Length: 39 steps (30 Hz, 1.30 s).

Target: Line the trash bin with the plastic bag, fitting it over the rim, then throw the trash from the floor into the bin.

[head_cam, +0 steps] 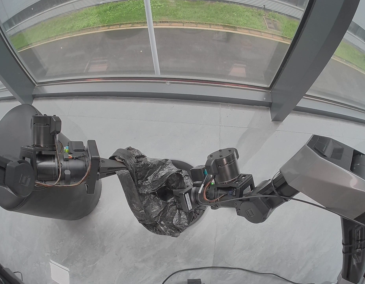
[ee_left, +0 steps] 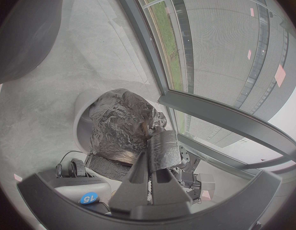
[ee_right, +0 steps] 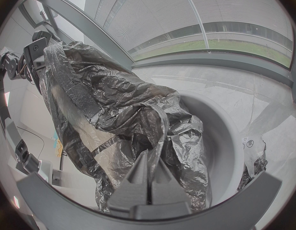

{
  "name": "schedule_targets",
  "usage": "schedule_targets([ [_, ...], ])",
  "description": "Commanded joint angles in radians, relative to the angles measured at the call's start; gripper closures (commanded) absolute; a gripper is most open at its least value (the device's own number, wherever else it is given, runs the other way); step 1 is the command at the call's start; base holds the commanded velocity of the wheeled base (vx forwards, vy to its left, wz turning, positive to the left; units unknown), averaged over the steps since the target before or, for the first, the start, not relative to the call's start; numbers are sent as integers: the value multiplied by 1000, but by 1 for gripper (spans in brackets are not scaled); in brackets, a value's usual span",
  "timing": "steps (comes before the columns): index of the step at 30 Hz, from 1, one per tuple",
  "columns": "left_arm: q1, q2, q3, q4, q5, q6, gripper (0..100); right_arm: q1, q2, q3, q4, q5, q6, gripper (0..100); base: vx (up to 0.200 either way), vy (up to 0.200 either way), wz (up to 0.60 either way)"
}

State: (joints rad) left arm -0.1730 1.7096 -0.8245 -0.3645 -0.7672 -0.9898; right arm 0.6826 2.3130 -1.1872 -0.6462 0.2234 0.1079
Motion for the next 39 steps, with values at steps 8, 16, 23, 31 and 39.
schedule_targets([
  [8,41,10,4,4,0,3,100,18,51,-26,-3,-47,6,100,0,0,0],
  [16,40,7,53,-1,-3,3,100,9,-63,124,-15,-39,7,100,0,0,0],
  [23,26,18,94,-1,-9,3,100,5,-103,301,-96,-42,6,100,0,0,0],
  [31,15,42,110,-2,-43,3,100,-43,-61,368,-204,-42,-28,100,0,0,0],
  [39,1,81,100,-5,-90,10,100,-112,-37,350,-213,-47,-57,100,0,0,0],
])
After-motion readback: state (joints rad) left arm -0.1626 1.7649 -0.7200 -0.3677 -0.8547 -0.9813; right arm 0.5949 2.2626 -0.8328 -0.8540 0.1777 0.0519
